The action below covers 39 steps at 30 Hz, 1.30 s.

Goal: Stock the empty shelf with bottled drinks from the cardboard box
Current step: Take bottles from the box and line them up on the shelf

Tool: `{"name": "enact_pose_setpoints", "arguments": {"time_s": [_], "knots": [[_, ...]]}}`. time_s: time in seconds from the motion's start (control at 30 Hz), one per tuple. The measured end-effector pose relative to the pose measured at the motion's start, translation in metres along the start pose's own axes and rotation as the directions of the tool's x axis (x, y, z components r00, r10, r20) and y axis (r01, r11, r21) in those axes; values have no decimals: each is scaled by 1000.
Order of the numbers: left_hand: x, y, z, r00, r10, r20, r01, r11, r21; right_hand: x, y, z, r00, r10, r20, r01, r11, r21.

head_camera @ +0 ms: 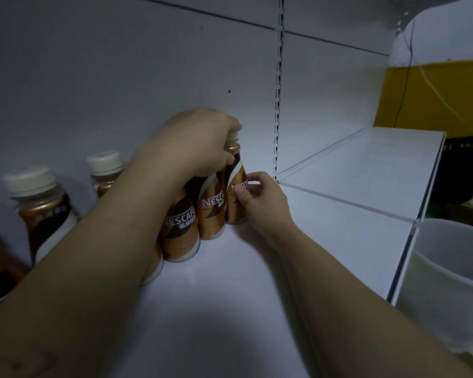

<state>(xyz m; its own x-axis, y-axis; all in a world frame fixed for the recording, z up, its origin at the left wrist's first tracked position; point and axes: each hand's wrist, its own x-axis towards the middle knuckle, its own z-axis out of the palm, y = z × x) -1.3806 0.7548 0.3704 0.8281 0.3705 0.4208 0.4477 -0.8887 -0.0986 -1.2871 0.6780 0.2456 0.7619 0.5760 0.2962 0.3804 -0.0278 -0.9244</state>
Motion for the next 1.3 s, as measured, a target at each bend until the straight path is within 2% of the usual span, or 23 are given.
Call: {"name": "enact_pose_setpoints", "arguments": {"time_s": [0.23, 0.33, 0.57, 0.77, 1.1, 1.2, 1.3], "knots": [[-20, -1, -17, 997, -8, 71, 0, 993, 117, -10, -9, 2, 996, -9, 86, 10, 1000, -13], [-37, -10, -27, 998, -33, 60, 23, 985, 169, -14, -16, 2, 997, -20, 79, 16, 998, 60], [-82, -31, -44, 998, -70, -12, 69, 936, 345, -25, -23, 5, 989, -133, 68, 136, 989, -50], [-92, -25, -36, 986, -158, -46, 164, 961, 222, -22, -3, 21, 994, -74, 84, 82, 992, -92], [-93, -19, -16, 960, -209, -187, 255, 927, 274, -38, -21, 21, 993, -111, 45, 119, 961, -251], [-105, -24, -24, 967, -157, -200, 217, 919, 329, -43, -31, 18, 976, -215, 17, 213, 945, -249], [-132, -31, -47, 958, -165, -234, 243, 900, 361, -53, -40, 23, 953, -270, 135, 301, 896, -328]]}}
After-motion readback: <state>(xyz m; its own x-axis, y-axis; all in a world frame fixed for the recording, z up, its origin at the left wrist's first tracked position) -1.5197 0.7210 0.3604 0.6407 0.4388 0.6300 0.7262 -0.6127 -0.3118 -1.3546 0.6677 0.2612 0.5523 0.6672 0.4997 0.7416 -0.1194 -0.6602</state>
